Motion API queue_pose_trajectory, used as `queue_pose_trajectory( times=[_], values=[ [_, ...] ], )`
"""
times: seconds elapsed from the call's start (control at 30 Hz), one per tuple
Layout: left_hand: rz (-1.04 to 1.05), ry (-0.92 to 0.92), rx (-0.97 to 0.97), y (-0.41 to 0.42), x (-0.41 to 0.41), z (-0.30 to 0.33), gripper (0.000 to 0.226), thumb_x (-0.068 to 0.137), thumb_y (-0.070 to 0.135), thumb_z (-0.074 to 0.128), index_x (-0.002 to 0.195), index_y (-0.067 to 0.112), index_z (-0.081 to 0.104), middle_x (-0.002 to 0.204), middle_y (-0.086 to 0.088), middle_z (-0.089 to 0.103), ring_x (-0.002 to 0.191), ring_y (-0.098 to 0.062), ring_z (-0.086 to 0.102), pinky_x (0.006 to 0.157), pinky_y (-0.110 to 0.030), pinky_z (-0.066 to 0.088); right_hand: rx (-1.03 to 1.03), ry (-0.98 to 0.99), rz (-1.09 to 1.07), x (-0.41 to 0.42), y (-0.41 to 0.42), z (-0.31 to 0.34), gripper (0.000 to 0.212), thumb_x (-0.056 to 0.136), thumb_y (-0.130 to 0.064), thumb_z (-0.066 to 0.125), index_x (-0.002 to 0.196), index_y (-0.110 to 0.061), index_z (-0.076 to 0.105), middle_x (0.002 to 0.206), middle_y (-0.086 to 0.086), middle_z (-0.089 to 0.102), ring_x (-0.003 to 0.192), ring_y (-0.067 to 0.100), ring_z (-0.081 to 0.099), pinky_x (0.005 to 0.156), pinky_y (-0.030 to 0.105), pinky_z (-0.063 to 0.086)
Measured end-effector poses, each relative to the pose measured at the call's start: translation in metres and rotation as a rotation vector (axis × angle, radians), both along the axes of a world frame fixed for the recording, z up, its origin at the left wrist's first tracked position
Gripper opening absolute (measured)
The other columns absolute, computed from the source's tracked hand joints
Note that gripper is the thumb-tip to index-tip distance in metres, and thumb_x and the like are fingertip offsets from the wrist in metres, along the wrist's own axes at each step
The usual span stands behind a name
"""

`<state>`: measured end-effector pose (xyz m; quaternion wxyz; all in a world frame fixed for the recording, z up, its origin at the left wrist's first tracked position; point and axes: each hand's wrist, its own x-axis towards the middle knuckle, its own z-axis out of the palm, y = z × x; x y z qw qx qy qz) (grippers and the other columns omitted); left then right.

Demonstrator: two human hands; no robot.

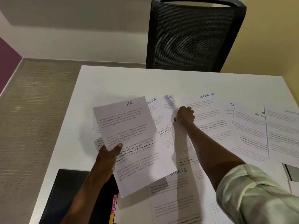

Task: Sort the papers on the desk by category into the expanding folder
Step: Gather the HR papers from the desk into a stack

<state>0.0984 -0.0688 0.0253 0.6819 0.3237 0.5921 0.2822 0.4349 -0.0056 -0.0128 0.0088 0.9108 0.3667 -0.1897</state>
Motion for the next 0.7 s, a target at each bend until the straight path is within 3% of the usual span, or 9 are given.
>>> queue_pose_trajectory(
  times=[0.13,0.27,0.4,0.5,0.7],
  values=[
    [0.005,0.031,0.005,-0.001,-0.003,0.003,0.028,0.094,0.014,0.065,0.119,0.025,0.060,0.110,-0.010,0.072,0.100,-0.034,0.069,0.086,-0.058,0.055,0.027,-0.025,0.001,0.000,-0.001,0.009,0.042,0.086,-0.024,0.066,0.122,-0.007,0.055,0.120,0.015,0.058,0.115,0.032,0.054,0.095,0.043,0.044],
    [0.001,0.043,0.030,-0.002,-0.003,0.013,0.030,0.095,0.013,0.063,0.122,0.024,0.060,0.111,-0.008,0.072,0.101,-0.032,0.069,0.087,-0.056,0.056,0.162,0.144,-0.168,0.011,0.002,0.030,0.048,0.084,-0.016,0.068,0.125,-0.004,0.047,0.119,0.014,0.062,0.111,0.034,0.060,0.096,0.046,0.047],
    [-0.043,0.077,0.092,-0.012,0.002,0.028,0.021,0.096,0.017,0.062,0.115,0.026,0.062,0.106,-0.006,0.073,0.096,-0.029,0.071,0.084,-0.052,0.058,0.242,0.291,-0.229,0.025,-0.005,0.063,0.033,0.076,-0.004,0.075,0.106,0.002,0.062,0.097,0.013,0.068,0.086,0.026,0.063,0.074,0.032,0.052],
    [-0.049,0.085,0.125,-0.025,0.005,0.041,0.016,0.097,0.018,0.061,0.111,0.025,0.063,0.103,-0.007,0.073,0.094,-0.029,0.071,0.080,-0.047,0.059,0.274,0.307,-0.158,0.029,-0.017,0.088,0.031,0.078,-0.014,0.079,0.101,0.002,0.066,0.093,0.009,0.066,0.080,0.025,0.061,0.067,0.029,0.045],
    [-0.036,0.134,0.188,-0.057,0.005,0.072,0.012,0.098,0.018,0.060,0.108,0.021,0.064,0.097,-0.009,0.075,0.089,-0.030,0.073,0.078,-0.050,0.059,0.485,0.271,-0.092,0.025,-0.051,0.141,0.021,0.083,-0.020,0.076,0.093,-0.007,0.064,0.107,0.012,0.070,0.078,0.023,0.061,0.066,0.029,0.046]
  ],
)
